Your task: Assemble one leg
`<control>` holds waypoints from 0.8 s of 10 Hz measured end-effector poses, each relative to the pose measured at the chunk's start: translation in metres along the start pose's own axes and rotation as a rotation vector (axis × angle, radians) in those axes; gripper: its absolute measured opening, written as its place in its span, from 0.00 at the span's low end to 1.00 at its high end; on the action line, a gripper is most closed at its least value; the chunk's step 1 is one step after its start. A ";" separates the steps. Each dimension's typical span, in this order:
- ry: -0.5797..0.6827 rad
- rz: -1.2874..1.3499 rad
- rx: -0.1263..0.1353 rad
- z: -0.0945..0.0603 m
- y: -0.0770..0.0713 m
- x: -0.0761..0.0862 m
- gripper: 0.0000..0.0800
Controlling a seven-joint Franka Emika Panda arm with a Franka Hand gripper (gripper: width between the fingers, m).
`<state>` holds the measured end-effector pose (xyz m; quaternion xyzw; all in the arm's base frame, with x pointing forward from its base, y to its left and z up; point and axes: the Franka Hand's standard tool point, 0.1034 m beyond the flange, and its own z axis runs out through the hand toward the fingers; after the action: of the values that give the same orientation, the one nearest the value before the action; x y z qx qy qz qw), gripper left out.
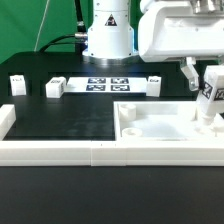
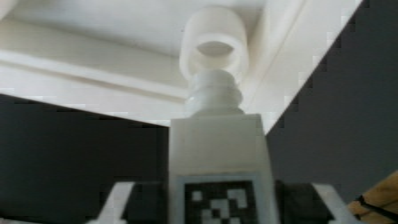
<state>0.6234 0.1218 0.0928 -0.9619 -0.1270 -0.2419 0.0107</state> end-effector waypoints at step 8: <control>0.003 0.009 0.002 0.019 -0.002 -0.014 0.36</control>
Offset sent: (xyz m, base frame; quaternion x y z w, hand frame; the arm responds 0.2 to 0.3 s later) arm 0.0076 0.0006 -0.0085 -0.0030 0.0144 0.0040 0.9999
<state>0.6194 0.1218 0.0696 -0.9620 -0.1229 -0.2433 0.0129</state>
